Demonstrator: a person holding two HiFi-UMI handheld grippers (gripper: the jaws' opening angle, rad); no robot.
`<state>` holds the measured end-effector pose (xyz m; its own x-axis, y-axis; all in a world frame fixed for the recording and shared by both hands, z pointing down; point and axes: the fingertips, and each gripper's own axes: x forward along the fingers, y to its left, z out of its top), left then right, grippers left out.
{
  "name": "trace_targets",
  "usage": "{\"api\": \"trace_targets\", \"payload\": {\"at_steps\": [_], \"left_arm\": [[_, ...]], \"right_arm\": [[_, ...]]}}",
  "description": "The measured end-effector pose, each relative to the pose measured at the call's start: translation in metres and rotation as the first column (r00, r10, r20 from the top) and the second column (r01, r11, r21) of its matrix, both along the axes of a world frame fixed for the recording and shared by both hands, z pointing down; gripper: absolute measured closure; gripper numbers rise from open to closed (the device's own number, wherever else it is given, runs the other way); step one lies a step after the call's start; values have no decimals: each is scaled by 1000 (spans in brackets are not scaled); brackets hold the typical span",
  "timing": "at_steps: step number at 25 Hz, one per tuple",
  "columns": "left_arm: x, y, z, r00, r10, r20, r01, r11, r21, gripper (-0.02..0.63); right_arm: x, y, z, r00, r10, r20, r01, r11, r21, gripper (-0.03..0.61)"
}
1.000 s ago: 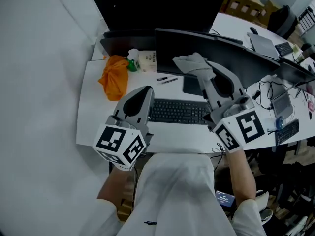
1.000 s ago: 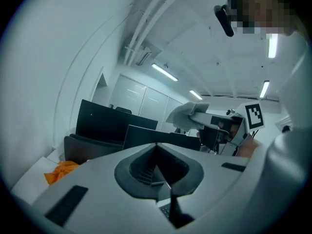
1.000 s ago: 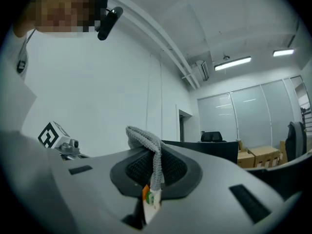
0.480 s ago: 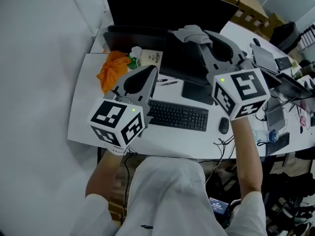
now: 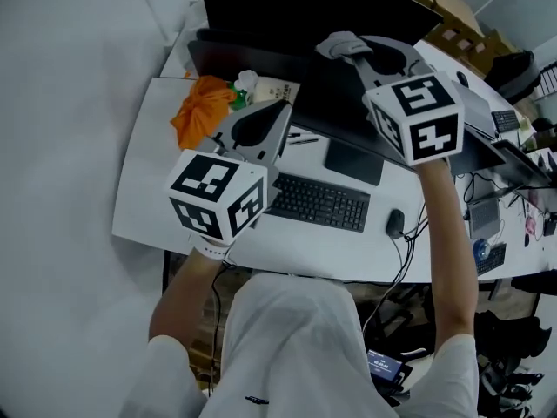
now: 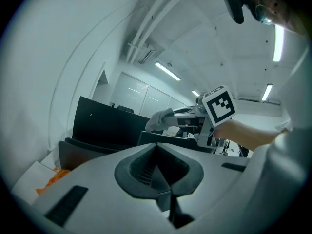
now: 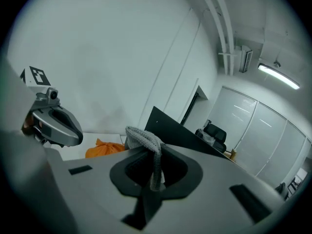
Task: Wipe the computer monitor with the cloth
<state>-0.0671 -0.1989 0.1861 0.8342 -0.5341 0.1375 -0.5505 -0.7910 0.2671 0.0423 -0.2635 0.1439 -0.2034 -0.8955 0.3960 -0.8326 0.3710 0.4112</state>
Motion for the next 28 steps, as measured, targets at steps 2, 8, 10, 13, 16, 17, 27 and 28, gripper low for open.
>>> {"api": "trace_targets", "payload": {"at_steps": [2, 8, 10, 13, 16, 17, 27, 28], "left_arm": [[2, -2, 5, 1000, -2, -4, 2, 1000, -13, 595], [5, -1, 10, 1000, -3, -7, 3, 1000, -19, 595], [6, -2, 11, 1000, -5, -5, 5, 1000, -19, 595], [7, -3, 15, 1000, -8, -5, 8, 1000, -26, 595], [10, -1, 18, 1000, -6, -2, 6, 999, -32, 595], [12, -1, 18, 1000, -4, -1, 4, 999, -32, 595], [43, 10, 25, 999, 40, 10, -40, 999, -30, 595], [47, 12, 27, 999, 46, 9, -46, 999, -29, 595]], "right_arm": [[-1, -7, 7, 1000, -5, -18, 4, 1000, -30, 552], [-4, -17, 35, 999, -38, -36, 33, 990, -139, 554], [-4, -14, 44, 998, -49, -44, 41, 984, -171, 554], [0, -9, 50, 998, -52, -42, 43, 980, -193, 555], [6, -6, 51, 998, -49, -37, 40, 978, -207, 555], [9, -5, 51, 998, -47, -36, 38, 976, -213, 555], [46, 19, 62, 998, -2, -56, -12, 969, -245, 555], [50, 23, 64, 998, 1, -63, -16, 969, -247, 555]]}}
